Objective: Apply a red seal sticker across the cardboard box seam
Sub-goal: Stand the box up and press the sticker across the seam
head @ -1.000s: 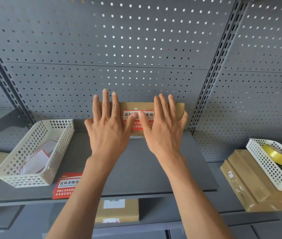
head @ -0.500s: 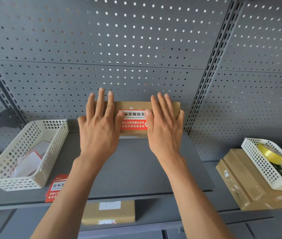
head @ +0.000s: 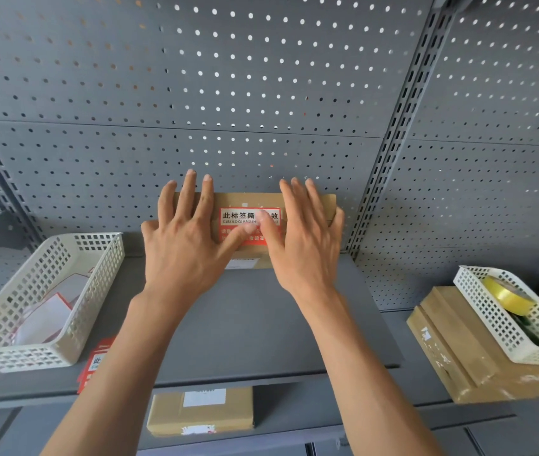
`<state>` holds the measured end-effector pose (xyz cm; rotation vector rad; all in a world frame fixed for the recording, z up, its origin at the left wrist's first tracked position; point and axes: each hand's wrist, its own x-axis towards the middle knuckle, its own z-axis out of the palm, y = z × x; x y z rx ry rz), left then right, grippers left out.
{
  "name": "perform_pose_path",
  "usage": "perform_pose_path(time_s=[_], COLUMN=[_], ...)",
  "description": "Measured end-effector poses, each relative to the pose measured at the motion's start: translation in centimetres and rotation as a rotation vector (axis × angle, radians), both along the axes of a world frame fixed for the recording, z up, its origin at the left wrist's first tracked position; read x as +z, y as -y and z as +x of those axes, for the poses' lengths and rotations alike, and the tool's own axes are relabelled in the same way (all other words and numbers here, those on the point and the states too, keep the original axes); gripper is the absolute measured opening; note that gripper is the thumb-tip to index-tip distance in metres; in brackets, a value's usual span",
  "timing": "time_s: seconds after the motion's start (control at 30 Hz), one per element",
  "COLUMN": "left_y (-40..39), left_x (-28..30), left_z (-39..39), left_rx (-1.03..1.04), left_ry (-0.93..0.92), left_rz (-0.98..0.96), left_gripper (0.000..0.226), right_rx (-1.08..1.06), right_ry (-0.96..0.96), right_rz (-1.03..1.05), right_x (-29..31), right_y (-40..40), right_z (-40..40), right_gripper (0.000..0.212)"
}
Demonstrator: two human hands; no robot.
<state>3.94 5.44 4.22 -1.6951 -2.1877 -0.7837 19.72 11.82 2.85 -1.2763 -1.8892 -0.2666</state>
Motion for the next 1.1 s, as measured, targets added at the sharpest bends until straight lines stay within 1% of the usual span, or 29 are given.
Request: perform_pose_path(time_s=[0.03, 0.1, 0.2, 0.37, 0.5, 0.67, 0.73, 0.8, 0.87, 0.93, 1.0, 1.1], left_y=[-0.1, -0.3, -0.5, -0.5, -0.3, -0.2, -0.1, 0.0, -0.2, -0.4, -0.6, -0.5], left_x=[0.1, 0.3, 0.3, 0.5, 0.8, 1.4, 1.6, 1.7, 1.7, 1.4, 1.3, 1.6], left_z=[-0.1, -0.4, -0.8, -1.8, -3.0, -3.8, -3.7, -3.0, -2.3, -1.9, -2.1, -2.5], left_rx=[-0.001, -0.008, -0.026, -0.105, -0.211, -0.277, -0.284, -0.246, -0.177, -0.143, -0.148, -0.192], left_ry=[-0.002, -0.006, -0.011, 0.015, 0.056, 0.113, 0.139, 0.154, 0.131, 0.094, 0.107, 0.164], left_rz=[-0.009, -0.017, -0.024, -0.049, -0.067, -0.110, -0.133, -0.125, -0.095, -0.085, -0.094, -0.119], left_gripper=[0.099, 0.101, 0.100, 0.100, 0.096, 0.093, 0.090, 0.092, 0.102, 0.112, 0.115, 0.114], right_rx=[0.001, -0.004, -0.001, 0.062, 0.112, 0.167, 0.174, 0.164, 0.147, 0.147, 0.179, 0.250], right_ry=[0.024, 0.061, 0.069, 0.032, 0.000, -0.030, -0.040, -0.016, 0.049, 0.115, 0.113, 0.029], right_rz=[-0.003, 0.001, 0.004, 0.029, 0.041, 0.009, -0.019, -0.048, -0.082, -0.092, -0.125, -0.209], right_x=[0.1, 0.2, 0.3, 0.1, 0.0, 0.1, 0.2, 0.6, 1.1, 1.3, 1.5, 1.8], right_y=[-0.1, -0.3, -0.6, -0.6, -0.7, -1.0, -0.9, -0.6, -0.3, -0.1, -0.2, -0.3], right_z=[-0.1, -0.1, 0.1, 0.7, 1.2, 1.5, 1.5, 1.4, 1.3, 1.4, 1.6, 2.1], right_gripper=[0.066, 0.068, 0.061, 0.048, 0.045, 0.041, 0.042, 0.049, 0.065, 0.074, 0.072, 0.064])
